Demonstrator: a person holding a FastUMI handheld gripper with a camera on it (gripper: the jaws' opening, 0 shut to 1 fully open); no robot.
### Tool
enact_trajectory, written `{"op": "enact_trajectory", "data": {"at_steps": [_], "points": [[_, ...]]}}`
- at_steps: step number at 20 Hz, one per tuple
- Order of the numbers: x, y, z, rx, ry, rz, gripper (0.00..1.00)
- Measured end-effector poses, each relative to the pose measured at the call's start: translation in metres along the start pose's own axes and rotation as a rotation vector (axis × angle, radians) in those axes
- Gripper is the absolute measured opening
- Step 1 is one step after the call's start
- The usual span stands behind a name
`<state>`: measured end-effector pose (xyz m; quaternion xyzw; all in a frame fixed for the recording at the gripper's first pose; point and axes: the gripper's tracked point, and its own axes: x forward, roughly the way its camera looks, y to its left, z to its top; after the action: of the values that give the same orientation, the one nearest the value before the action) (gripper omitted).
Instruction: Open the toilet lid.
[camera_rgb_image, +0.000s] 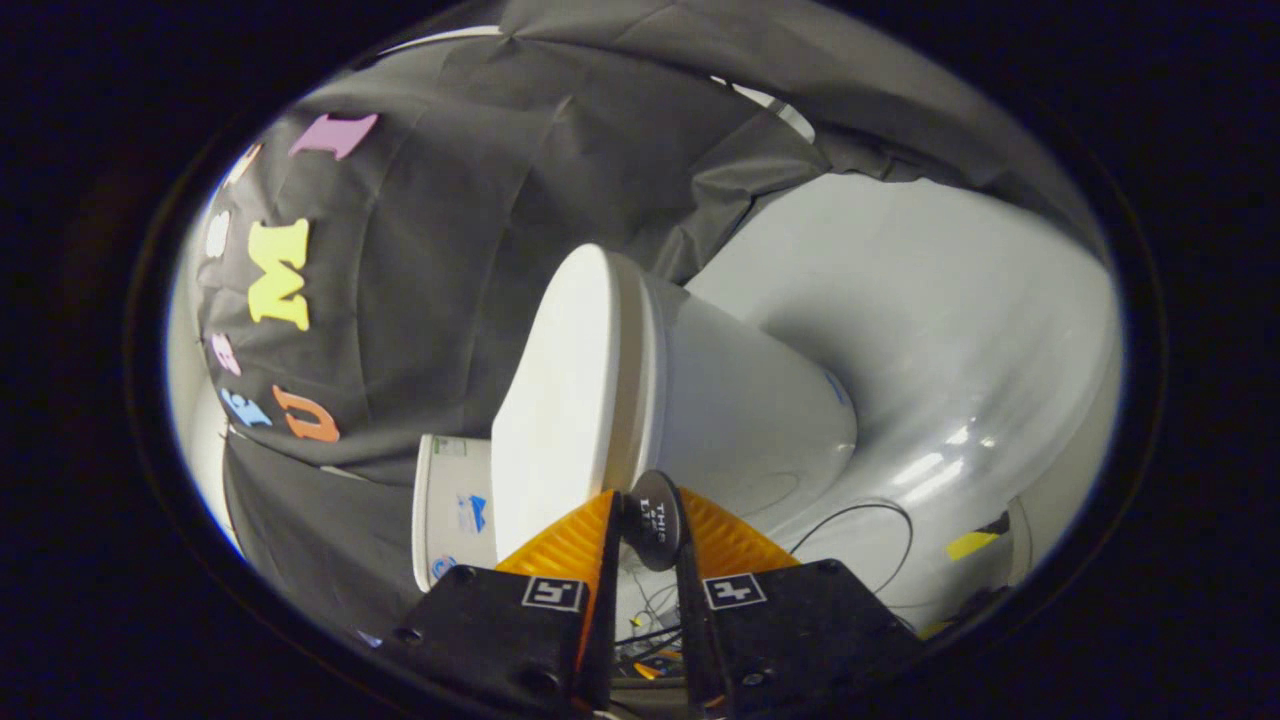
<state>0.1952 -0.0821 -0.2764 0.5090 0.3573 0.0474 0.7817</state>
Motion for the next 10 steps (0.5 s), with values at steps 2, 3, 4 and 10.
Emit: {"op": "enact_trajectory", "data": {"at_steps": [2, 3, 4, 10], "points": [[0.001, 0.000, 0.003, 0.041, -0.030, 0.027, 0.25], [0.002, 0.000, 0.006, 0.060, -0.052, 0.031, 0.24], [0.001, 0.002, 0.006, 0.067, -0.054, 0.036, 0.22], [-0.006, 0.017, 0.005, 0.079, -0.036, -0.014, 0.11]]}}
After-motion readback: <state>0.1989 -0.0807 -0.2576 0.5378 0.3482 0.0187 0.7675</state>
